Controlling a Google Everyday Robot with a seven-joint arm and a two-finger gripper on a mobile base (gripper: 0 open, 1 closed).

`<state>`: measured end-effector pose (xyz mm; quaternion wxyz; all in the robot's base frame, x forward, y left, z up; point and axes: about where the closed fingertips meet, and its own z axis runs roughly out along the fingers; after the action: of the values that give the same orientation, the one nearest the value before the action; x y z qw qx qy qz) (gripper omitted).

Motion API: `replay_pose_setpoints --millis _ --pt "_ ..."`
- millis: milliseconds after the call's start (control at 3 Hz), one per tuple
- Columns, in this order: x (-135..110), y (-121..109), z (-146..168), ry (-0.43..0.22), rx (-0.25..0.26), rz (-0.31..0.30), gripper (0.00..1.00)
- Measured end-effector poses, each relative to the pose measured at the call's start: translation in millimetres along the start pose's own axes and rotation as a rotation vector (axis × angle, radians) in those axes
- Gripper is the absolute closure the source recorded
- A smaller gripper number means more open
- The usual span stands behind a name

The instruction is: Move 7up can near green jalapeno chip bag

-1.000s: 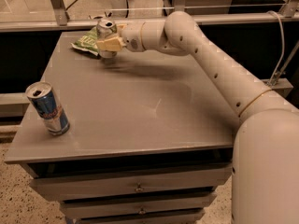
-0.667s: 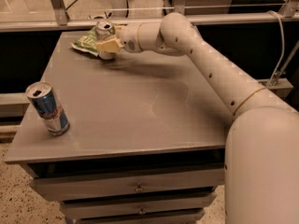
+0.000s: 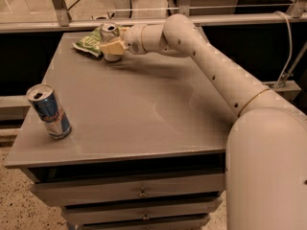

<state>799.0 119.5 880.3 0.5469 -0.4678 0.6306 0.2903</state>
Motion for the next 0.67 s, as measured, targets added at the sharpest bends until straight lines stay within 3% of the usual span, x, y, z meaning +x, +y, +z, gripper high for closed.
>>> replay_pose_setpoints --millis 333,667 --pt "3.2 -3.2 0.5 0.008 0.009 -0.006 0.1" --pt "5.3 -3.6 0.8 0.01 0.01 -0.004 0.0"
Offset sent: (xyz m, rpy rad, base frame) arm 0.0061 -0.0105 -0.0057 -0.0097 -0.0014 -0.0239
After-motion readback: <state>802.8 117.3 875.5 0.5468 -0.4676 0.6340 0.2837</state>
